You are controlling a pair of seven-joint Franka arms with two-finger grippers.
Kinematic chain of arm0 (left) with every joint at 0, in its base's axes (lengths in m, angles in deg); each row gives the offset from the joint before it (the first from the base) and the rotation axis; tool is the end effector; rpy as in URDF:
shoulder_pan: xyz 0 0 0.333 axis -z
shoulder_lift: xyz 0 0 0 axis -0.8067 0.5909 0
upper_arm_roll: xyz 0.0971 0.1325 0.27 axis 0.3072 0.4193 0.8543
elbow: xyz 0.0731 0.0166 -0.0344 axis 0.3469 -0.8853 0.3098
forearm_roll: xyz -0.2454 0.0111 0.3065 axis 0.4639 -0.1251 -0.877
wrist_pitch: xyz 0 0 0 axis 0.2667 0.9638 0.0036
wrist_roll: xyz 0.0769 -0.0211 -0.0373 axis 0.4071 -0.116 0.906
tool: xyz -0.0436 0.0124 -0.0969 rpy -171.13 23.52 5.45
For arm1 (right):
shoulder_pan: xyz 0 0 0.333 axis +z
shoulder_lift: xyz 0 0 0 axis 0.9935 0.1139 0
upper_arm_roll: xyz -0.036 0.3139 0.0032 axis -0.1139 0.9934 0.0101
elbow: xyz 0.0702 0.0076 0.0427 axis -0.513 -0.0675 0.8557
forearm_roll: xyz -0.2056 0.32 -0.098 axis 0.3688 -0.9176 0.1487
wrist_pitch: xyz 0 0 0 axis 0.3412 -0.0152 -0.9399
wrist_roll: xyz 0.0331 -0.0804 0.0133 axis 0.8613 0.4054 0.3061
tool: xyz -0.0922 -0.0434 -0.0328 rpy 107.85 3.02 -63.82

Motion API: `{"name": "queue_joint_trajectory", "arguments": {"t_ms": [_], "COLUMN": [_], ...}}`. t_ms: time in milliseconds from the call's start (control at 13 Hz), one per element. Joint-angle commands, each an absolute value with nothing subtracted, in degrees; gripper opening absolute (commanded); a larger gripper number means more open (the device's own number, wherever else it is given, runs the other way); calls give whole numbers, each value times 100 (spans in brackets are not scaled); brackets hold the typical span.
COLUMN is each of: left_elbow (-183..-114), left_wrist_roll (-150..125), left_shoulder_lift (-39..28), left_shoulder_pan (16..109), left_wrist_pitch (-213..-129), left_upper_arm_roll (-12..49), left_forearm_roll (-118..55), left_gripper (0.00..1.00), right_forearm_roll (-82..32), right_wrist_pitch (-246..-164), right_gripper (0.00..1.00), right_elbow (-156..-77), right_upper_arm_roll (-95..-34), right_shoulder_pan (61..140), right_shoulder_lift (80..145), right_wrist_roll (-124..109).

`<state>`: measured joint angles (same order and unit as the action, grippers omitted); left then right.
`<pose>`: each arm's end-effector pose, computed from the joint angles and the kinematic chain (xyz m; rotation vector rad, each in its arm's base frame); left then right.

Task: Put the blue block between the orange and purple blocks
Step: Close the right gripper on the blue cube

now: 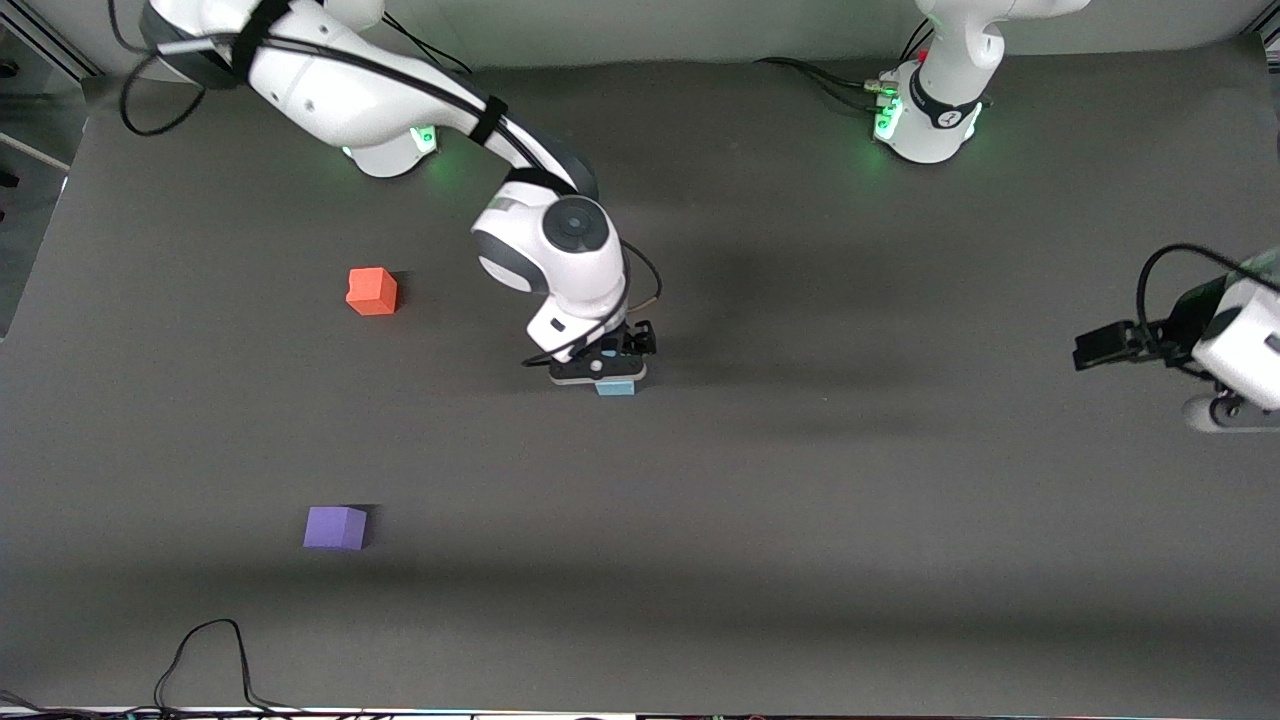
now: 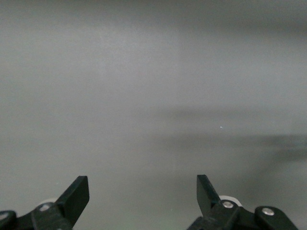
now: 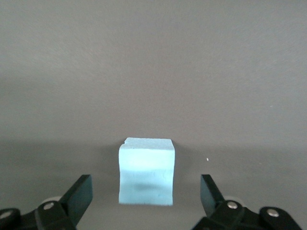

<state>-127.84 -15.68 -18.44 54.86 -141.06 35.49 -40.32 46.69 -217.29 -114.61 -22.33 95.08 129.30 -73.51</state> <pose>0.6161 -0.0226 0.5783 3.1341 0.0322 -0.1279 0.4992 0.4557 0.2537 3.1075 0.0527 0.1257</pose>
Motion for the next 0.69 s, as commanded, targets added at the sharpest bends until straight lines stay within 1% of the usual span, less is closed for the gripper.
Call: {"name": "queue_joint_trajectory", "arguments": {"t_ms": [0,154,385,538,615], "left_elbow": [-13550,-13630,-13630,-13621,-13621], "left_wrist_roll": [-1683,-1683,-1867,-1937,-1946], "left_shoulder_lift": [-2471,-2613,-2841,-2851,-2851], "left_shoulder_pan": [5466,5466,5466,5466,5474], "left_wrist_pitch": [-14358,-14420,-14280,-14227,-14209], "left_upper_arm_roll": [3491,3491,3491,3491,3491], "left_forearm_roll": [-4207,-4207,-4198,-4198,-4198], "left_gripper": [100,100,100,100,100], "right_forearm_roll": [5098,5239,5371,5538,5591], "right_wrist_pitch": [-21781,-21790,-21957,-22079,-22106], "right_gripper": [100,100,99,94,87], "right_elbow": [-11291,-11414,-11458,-11642,-11686], "right_upper_arm_roll": [-2175,-2184,-2184,-2210,-2219], "right_shoulder_pan": [9593,9585,9585,9559,9550], "right_shoulder_lift": [13240,13293,13398,13398,13398], "right_wrist_roll": [-7753,-7789,-8017,-8052,-8070]}}
